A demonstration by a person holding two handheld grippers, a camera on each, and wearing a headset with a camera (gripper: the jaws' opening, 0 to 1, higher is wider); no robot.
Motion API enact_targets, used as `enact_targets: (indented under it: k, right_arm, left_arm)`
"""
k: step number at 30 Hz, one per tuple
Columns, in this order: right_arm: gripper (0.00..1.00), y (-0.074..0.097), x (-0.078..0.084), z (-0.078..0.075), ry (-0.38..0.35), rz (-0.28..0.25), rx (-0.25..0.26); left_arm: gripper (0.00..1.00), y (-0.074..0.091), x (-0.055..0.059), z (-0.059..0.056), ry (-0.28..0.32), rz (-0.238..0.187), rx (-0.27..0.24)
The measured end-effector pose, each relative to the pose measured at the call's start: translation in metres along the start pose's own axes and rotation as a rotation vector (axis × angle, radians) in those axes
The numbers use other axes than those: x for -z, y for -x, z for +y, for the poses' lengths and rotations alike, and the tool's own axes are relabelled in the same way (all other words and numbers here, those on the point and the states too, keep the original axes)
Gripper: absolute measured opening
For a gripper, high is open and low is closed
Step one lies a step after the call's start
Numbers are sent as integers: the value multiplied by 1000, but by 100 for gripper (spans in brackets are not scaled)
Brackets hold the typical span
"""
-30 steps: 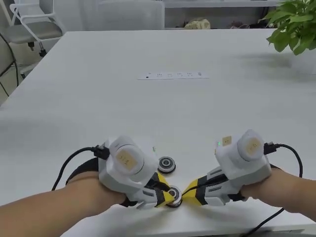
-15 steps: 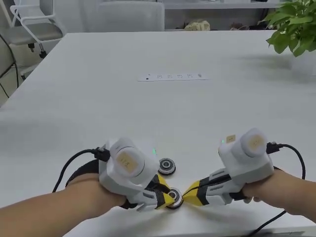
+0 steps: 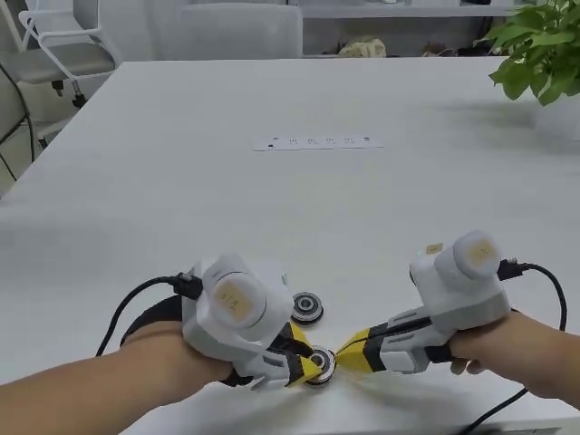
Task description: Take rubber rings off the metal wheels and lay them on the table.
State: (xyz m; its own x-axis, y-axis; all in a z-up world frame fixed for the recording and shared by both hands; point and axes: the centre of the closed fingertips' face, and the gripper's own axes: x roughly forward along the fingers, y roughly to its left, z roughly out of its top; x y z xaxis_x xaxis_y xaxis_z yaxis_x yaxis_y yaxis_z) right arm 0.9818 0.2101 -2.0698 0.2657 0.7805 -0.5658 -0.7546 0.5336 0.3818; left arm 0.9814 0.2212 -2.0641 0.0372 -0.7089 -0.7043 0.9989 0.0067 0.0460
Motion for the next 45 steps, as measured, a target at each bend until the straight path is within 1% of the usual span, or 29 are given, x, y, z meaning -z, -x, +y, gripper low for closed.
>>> enact_targets:
  k: [1,14,27,38,42,43,44,45]
  right_arm:
    - [0,0,-1,0,-17,-6,-6]
    - [0,0,-4,4,-60,-19,-22]
    - [0,1,-5,7,-67,-20,-30]
    - [0,-1,-7,11,-51,-20,-44]
    - [0,-3,-11,16,-54,-36,-68]
    - [0,-4,-16,19,-51,-58,-81]
    - [0,-4,-17,24,-53,-56,-100]
    - [0,-4,-24,33,-44,-87,-136]
  left_arm:
    - [6,0,0,0,1,0,0]
    - [6,0,0,0,0,8,-5]
    - [6,0,0,0,1,10,-6]
    - [6,0,0,-1,-1,11,-6]
    - [6,-1,0,-1,0,10,-6]
    - [6,-1,0,-1,1,9,-5]
    - [6,-1,0,-1,1,9,-6]
    - [6,-1,0,-1,2,9,-7]
